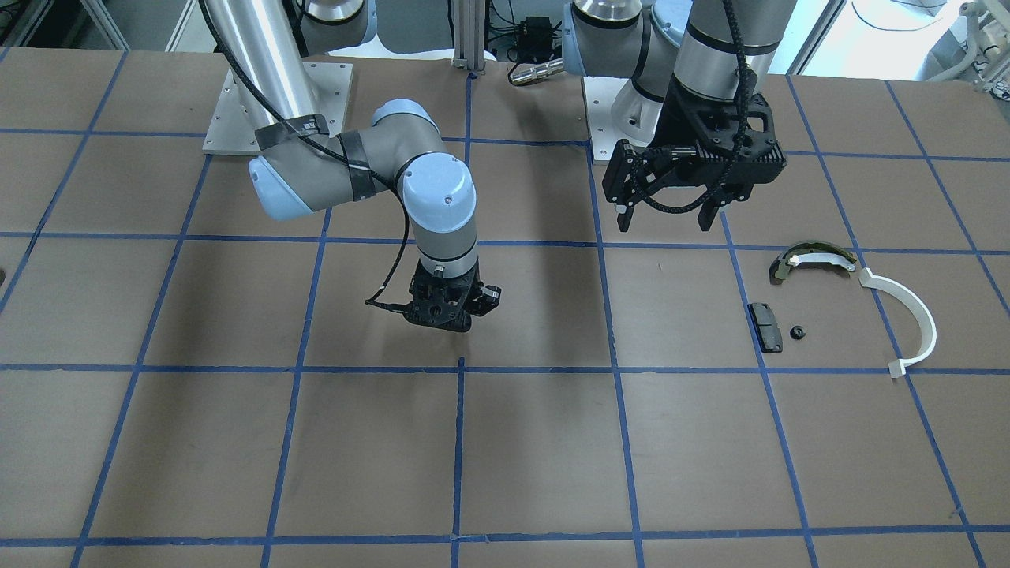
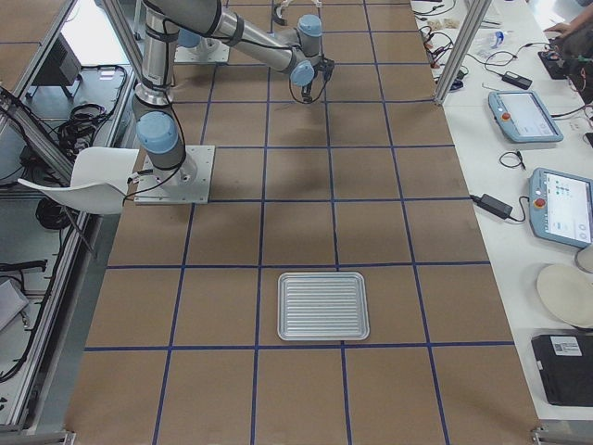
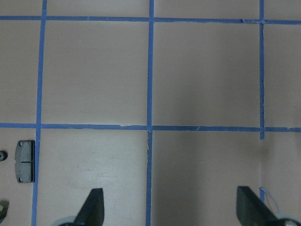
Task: Place bearing gear from tray to pile
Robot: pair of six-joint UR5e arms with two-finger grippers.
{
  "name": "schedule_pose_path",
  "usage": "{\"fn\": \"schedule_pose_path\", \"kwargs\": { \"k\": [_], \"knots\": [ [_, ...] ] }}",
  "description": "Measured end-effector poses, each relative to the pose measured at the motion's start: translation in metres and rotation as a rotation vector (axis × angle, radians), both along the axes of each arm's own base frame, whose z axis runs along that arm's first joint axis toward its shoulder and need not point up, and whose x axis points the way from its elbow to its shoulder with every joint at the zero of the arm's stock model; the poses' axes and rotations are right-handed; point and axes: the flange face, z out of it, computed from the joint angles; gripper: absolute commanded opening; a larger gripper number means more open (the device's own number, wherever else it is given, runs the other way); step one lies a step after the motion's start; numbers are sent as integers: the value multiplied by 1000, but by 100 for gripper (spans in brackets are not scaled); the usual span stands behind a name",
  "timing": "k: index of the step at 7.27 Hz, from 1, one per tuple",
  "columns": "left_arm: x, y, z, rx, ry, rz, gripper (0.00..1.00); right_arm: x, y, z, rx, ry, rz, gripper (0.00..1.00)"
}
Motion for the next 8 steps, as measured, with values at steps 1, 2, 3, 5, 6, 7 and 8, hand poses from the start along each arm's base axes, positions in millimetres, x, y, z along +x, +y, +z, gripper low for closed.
{"fn": "schedule_pose_path", "kwargs": {
  "k": [1,2,3,5,6,7,8],
  "knots": [
    [-1,-2,-3,5,2,3,100,2,1,-4,2,3,-8,89],
    [-1,-3,-5,10,3,5,100,3,2,-5,3,9,-11,100],
    [-2,-3,-9,17,5,12,100,2,1,-5,1,13,-13,100],
    [-8,-2,-24,25,19,57,100,-4,-5,7,-26,25,-4,100],
    [-22,0,-38,15,27,62,100,-20,-13,22,-52,37,4,100],
    [-44,3,-56,6,38,75,100,-46,-25,40,-68,42,-6,100],
    [-72,5,-81,-3,54,100,100,-83,-36,63,-66,44,-28,100]
  ]
}}
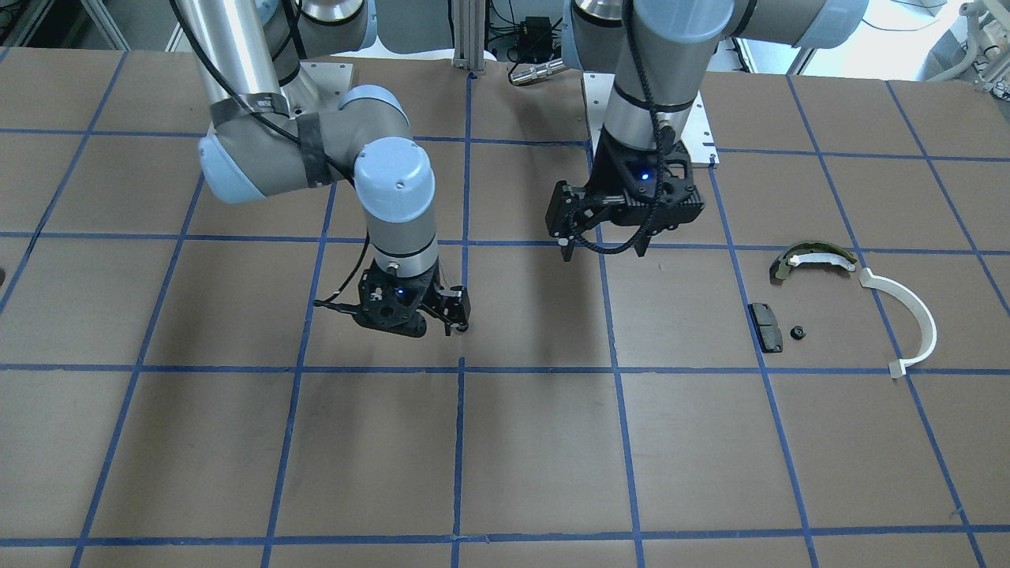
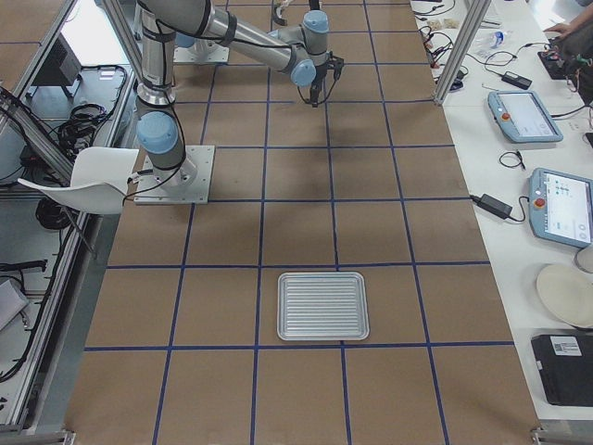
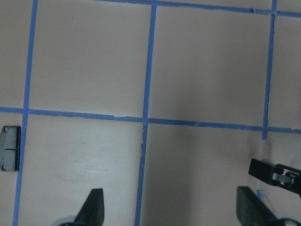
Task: Place bearing gear from tray to pile
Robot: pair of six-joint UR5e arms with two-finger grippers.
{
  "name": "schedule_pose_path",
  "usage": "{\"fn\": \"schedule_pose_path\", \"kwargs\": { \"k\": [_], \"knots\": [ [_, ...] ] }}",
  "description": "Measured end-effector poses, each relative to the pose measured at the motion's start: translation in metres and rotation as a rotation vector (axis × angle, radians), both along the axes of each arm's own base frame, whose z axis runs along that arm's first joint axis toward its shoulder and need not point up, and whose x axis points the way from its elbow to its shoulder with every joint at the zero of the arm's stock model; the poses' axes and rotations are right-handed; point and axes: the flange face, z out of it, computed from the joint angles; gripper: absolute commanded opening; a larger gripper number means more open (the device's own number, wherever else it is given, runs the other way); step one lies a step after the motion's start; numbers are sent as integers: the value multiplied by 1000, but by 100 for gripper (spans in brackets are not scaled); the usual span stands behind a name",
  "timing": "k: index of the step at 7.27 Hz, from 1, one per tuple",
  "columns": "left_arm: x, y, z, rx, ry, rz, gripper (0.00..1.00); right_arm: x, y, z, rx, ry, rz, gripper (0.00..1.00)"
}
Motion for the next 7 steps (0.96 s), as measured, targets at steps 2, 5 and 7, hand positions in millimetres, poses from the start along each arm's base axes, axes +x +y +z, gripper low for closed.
{"fn": "schedule_pose_path", "kwargs": {
  "k": [2,5,7],
  "knots": [
    [-55,4,-59,36,7,6,100,-88,-12,48,26,12,5,100],
    [-123,9,-162,135,-14,-48,100,-185,5,105,88,-35,10,100],
    [-147,12,-212,146,-20,-78,100,-203,29,152,100,-36,3,100]
  ]
}}
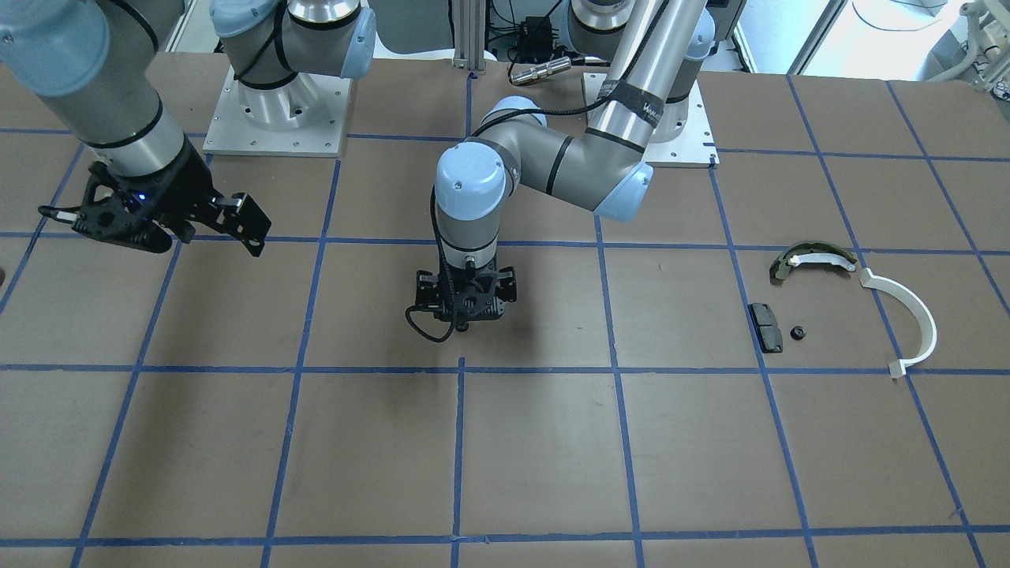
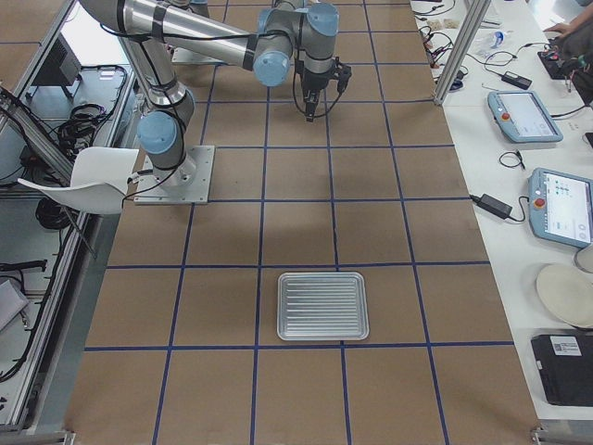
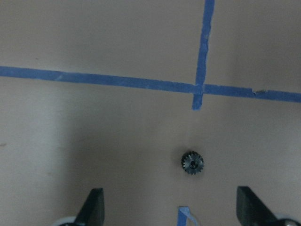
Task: Place bearing gear from tray to pile
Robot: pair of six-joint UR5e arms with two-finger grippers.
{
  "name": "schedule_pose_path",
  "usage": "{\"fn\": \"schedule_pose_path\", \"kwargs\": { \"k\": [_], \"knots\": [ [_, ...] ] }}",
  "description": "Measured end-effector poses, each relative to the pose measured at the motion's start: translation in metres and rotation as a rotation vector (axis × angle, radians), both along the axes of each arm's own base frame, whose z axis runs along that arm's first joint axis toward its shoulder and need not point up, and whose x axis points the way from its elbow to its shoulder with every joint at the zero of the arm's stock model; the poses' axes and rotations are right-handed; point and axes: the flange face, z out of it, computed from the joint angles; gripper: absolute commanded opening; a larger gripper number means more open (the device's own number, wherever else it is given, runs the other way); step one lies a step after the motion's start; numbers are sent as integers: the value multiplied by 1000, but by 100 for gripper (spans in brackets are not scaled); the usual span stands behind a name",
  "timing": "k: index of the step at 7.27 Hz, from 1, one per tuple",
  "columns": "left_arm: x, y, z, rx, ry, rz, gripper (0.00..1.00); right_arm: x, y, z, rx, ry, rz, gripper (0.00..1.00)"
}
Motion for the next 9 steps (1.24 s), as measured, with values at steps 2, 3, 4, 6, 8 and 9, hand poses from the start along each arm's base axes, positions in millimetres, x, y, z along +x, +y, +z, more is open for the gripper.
{"fn": "schedule_pose_path", "kwargs": {
  "k": [2,3,4,6,8,9],
  "knots": [
    [-8,-2,-20,-23,9,-17,72,-2,0,60,-2,12,-8,100],
    [-9,-3,-22,-36,11,-25,15,0,-9,74,1,15,-3,100],
    [-9,-4,-23,-44,11,-29,0,5,-16,78,3,16,6,100],
    [-9,-4,-22,-51,10,-40,0,25,-21,73,6,18,13,100],
    [-9,-5,-6,-73,18,-48,0,37,-23,67,16,24,13,100],
    [-10,-7,10,-91,24,-53,0,38,-25,63,16,29,20,100]
  ]
}}
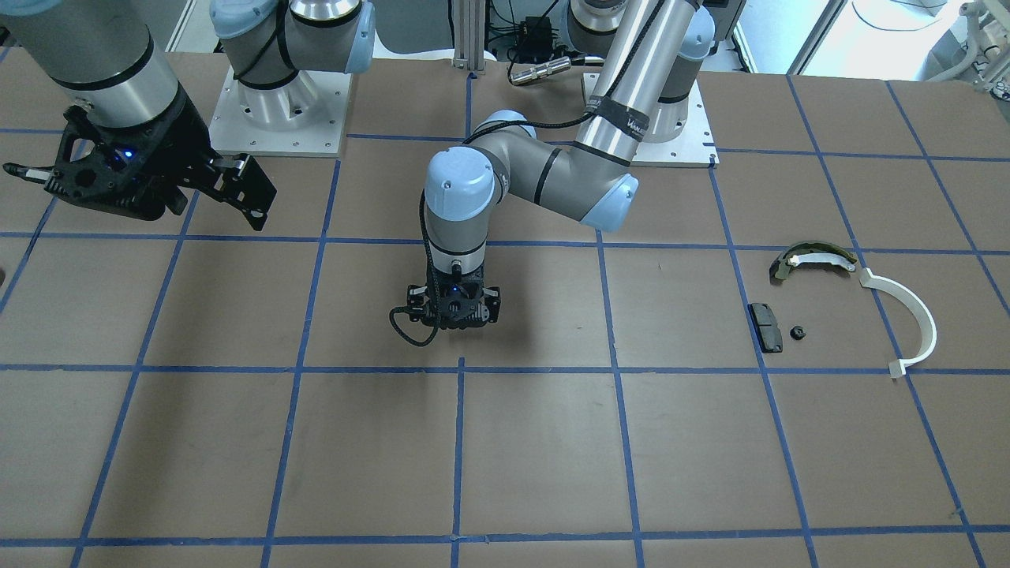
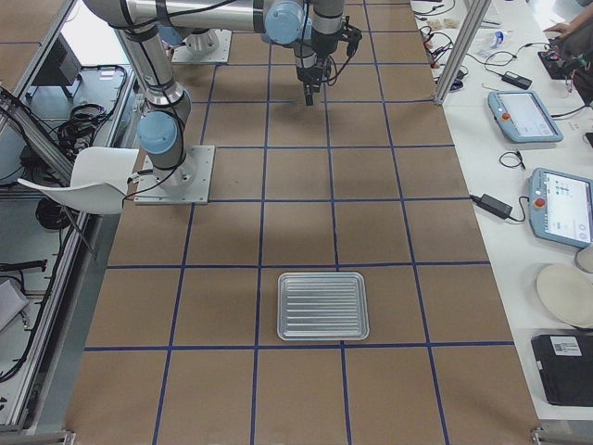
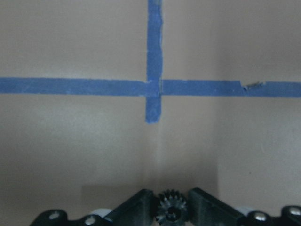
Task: Place bearing gear from tray to pile
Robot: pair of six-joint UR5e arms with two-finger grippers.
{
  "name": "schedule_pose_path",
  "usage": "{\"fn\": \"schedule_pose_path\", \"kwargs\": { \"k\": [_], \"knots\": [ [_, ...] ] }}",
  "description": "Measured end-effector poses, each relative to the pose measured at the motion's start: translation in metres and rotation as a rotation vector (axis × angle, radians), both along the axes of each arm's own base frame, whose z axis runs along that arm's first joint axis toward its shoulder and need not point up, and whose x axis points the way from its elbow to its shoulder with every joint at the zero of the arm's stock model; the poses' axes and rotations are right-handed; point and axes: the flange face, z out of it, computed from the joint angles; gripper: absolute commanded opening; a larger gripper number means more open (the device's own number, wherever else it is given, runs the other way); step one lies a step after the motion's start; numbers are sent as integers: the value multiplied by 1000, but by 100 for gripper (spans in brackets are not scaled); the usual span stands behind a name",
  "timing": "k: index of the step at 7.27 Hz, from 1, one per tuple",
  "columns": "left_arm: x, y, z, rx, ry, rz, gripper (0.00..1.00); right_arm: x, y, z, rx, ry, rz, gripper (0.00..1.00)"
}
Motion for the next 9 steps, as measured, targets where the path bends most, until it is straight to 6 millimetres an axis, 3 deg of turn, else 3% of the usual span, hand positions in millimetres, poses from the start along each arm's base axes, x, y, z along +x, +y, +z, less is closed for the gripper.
{"fn": "schedule_pose_path", "kwargs": {
  "k": [1,2,3,4,6,7,9],
  "knots": [
    [-1,-4,26,-8,2,-2,0,-1,-4,0,-20,5,8,100],
    [0,-7,63,-2,-5,1,0,-2,-7,2,-48,16,11,100],
    [17,-14,99,15,-35,30,0,-3,-8,4,-59,30,12,100],
    [57,-32,122,33,-76,92,0,-4,-5,9,-69,41,13,100],
    [181,-75,134,86,-132,114,0,-2,11,31,-103,43,19,100],
    [251,-86,128,122,-145,90,0,0,18,32,-81,34,21,100],
    [410,-92,101,206,-160,79,0,4,27,22,3,-6,19,100]
  ]
}}
